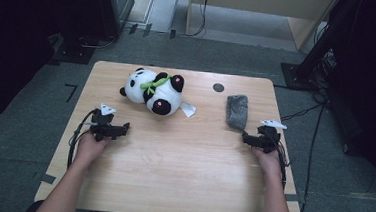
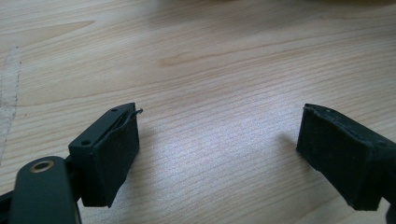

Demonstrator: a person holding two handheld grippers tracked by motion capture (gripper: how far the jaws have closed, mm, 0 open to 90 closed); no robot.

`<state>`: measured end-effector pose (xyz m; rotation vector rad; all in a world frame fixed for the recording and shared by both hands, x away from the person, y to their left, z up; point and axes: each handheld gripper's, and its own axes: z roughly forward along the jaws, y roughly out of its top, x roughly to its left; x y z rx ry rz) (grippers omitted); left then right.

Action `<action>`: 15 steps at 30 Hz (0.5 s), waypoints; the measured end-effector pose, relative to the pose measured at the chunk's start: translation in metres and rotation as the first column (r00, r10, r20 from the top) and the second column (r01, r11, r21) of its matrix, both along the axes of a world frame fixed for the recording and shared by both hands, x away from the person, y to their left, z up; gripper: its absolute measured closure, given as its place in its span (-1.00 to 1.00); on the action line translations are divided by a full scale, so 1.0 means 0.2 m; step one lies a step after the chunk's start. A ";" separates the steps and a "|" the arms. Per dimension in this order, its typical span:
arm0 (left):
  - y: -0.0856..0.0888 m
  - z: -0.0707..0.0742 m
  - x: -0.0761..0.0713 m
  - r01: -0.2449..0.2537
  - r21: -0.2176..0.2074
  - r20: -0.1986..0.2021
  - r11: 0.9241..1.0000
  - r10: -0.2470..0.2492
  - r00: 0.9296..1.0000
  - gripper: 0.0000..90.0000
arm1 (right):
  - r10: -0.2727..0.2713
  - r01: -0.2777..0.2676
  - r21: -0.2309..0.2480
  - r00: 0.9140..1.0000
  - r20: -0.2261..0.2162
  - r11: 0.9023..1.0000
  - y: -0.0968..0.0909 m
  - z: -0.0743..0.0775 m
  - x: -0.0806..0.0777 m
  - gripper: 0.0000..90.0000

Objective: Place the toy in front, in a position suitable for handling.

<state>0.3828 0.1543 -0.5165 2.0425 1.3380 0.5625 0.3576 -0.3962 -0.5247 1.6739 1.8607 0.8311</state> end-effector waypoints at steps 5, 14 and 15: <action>-0.01 0.00 0.00 -0.011 -0.001 0.001 1.000 0.011 1.000 -0.72 | -0.007 0.007 0.000 1.000 -0.003 1.000 0.00 0.00 0.00 -0.85; -0.01 0.00 0.01 -0.023 0.005 -0.007 1.000 0.023 1.000 -0.79 | -0.015 0.015 0.000 1.000 -0.004 1.000 0.00 0.00 0.00 -0.86; -0.02 0.00 0.01 -0.023 0.004 -0.008 1.000 0.023 1.000 -0.81 | -0.014 0.014 0.000 1.000 -0.004 1.000 0.00 0.00 0.00 -0.86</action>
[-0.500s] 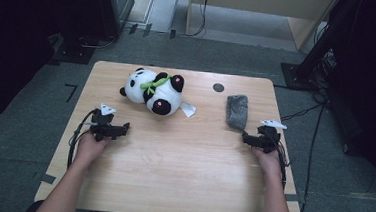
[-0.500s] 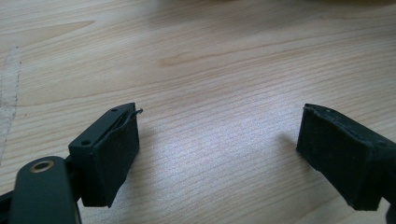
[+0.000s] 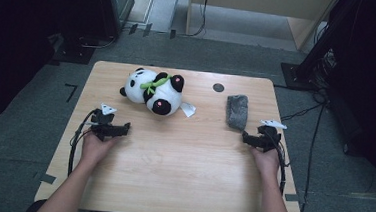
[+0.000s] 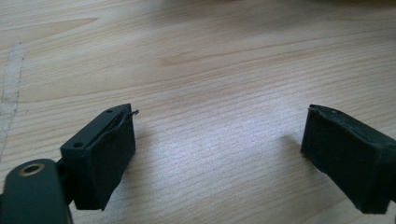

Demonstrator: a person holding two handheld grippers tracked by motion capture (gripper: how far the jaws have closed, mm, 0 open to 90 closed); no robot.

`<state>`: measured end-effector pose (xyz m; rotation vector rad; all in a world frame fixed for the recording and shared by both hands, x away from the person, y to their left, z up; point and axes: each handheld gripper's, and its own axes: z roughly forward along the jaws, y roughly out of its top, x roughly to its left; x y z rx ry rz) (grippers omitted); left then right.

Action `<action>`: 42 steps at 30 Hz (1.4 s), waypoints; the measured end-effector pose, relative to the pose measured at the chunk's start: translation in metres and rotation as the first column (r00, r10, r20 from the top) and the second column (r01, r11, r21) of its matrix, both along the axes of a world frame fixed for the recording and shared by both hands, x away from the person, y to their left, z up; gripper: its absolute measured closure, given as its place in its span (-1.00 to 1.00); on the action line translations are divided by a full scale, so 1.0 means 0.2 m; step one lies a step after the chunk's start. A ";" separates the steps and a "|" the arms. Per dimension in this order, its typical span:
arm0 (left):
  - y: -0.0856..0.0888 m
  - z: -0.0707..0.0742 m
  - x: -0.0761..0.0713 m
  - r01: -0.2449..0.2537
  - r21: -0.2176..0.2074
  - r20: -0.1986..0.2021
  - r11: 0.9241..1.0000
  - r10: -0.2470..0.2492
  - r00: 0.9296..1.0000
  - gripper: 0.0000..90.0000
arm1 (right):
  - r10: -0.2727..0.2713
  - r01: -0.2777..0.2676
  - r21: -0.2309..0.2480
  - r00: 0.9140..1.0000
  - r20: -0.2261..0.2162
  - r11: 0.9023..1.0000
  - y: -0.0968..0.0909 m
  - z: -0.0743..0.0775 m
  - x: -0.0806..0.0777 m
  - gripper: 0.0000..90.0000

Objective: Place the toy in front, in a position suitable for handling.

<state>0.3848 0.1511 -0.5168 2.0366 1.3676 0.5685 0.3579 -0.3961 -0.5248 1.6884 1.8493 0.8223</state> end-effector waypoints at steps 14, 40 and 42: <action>0.05 0.05 0.05 0.034 -0.052 -0.046 0.998 -0.036 0.998 -0.48 | 0.018 -0.018 -0.001 1.000 -0.007 1.000 0.00 0.00 0.00 -0.92; -0.01 0.36 0.19 0.219 -0.172 -0.042 0.961 -0.229 0.973 -0.33 | 0.020 -0.020 -0.004 1.000 -0.005 1.000 0.00 0.00 0.00 -0.92; -0.02 0.40 0.20 0.234 -0.165 -0.023 0.958 -0.241 0.970 -0.30 | 0.020 -0.020 -0.004 1.000 -0.005 1.000 0.00 0.00 0.00 -0.92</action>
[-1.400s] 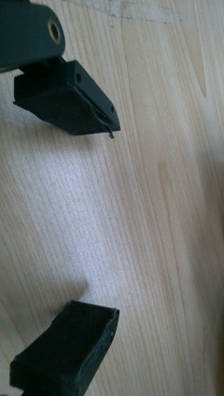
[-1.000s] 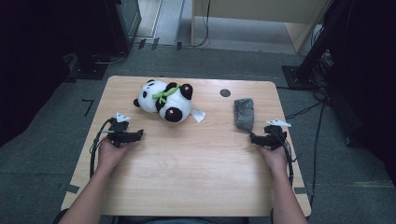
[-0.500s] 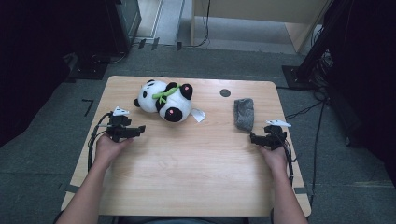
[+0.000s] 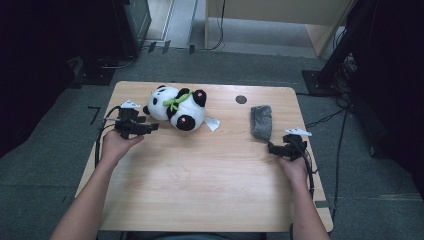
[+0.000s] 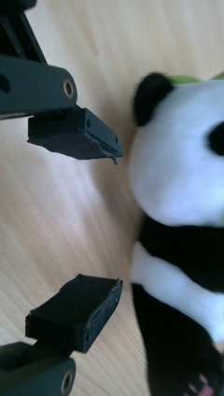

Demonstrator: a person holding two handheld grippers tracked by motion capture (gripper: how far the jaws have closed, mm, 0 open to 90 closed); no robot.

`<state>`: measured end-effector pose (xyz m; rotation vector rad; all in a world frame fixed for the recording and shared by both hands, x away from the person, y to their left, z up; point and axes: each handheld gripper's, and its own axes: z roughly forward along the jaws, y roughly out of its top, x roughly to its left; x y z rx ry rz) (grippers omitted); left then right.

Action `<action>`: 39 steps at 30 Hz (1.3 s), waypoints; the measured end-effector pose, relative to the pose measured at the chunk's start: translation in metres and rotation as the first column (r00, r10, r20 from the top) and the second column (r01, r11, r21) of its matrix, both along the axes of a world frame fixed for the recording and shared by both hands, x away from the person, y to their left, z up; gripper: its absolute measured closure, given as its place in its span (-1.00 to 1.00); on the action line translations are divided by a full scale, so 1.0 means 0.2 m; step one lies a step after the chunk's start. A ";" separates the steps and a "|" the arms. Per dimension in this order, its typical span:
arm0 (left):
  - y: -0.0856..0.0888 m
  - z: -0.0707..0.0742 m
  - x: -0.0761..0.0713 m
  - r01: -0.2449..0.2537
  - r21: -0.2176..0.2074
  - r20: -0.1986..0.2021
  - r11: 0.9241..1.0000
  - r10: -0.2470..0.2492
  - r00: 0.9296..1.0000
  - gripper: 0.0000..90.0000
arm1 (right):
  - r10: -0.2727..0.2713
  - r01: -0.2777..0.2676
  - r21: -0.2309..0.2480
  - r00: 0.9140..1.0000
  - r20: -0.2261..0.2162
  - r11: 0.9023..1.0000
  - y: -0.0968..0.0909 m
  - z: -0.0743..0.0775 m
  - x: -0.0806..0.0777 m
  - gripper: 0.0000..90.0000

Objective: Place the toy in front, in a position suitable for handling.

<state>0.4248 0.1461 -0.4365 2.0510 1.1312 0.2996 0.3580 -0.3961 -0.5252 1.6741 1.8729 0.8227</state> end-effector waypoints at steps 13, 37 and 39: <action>-0.12 0.17 0.12 0.044 0.033 0.063 0.998 -0.046 0.997 -0.27 | 0.005 -0.005 -0.001 1.000 0.000 1.000 0.00 0.00 0.00 -0.92; -0.33 0.25 0.33 0.100 0.044 0.083 0.994 -0.103 0.991 -0.24 | 0.008 -0.008 -0.001 1.000 0.000 1.000 0.00 0.00 0.00 -0.92; -0.34 0.23 0.35 0.100 0.048 0.078 0.994 -0.104 0.992 -0.24 | 0.008 -0.008 -0.001 1.000 0.000 1.000 0.00 0.00 0.00 -0.92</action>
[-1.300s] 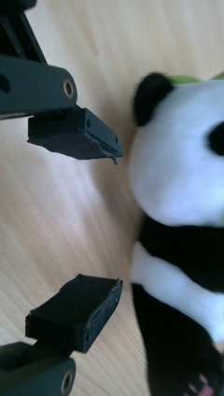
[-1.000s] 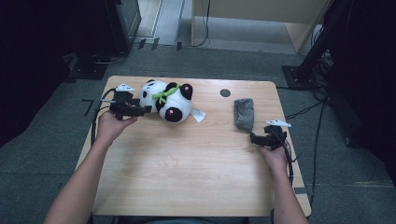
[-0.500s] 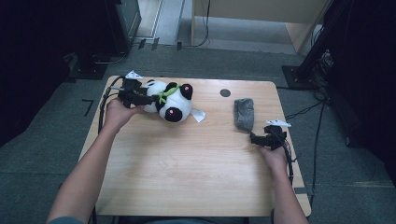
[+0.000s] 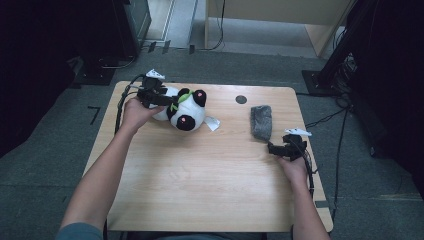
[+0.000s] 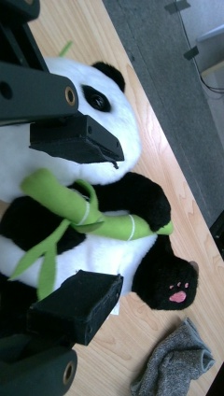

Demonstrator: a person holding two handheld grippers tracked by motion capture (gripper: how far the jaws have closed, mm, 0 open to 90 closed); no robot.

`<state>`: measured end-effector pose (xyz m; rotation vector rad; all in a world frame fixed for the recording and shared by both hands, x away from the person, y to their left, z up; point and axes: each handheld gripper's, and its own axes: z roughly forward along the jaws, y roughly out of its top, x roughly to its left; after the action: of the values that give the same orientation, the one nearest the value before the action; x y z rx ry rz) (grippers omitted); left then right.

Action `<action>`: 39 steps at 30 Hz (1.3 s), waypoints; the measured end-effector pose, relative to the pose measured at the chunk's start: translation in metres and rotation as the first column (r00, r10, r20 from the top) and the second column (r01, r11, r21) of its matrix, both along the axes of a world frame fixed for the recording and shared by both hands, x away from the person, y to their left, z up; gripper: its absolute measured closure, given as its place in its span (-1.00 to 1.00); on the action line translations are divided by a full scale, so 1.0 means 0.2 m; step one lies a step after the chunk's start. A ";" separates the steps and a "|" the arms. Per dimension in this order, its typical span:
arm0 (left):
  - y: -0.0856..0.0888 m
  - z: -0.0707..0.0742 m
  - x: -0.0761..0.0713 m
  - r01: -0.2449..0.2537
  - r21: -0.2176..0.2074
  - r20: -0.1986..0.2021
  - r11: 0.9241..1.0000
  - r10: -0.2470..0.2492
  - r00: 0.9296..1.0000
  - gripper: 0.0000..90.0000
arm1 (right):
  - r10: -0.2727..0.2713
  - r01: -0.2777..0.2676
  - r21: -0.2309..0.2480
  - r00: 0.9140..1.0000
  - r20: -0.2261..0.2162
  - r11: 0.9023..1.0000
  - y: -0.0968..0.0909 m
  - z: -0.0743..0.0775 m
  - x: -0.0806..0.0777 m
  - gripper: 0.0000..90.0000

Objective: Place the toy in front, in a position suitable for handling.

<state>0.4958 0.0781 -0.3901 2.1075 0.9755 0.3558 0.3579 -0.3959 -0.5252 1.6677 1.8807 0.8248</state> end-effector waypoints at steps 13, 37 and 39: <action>-0.09 -0.15 0.05 0.034 0.033 -0.028 0.999 -0.033 0.999 -0.20 | 0.000 0.000 0.001 1.000 0.002 1.000 0.00 0.00 0.00 -0.90; -0.08 -0.17 -0.02 -0.017 0.005 -0.004 1.000 0.018 1.000 0.59 | 0.002 -0.002 0.000 1.000 0.003 1.000 0.00 0.00 0.00 -0.90; -0.08 -0.15 -0.02 -0.031 -0.011 -0.017 0.999 0.031 0.999 0.60 | 0.002 -0.002 0.001 1.000 0.003 1.000 0.00 0.00 0.00 -0.90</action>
<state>0.4915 0.0623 -0.4199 2.0908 1.0183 0.3478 0.3580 -0.3955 -0.5251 1.6642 1.8801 0.8284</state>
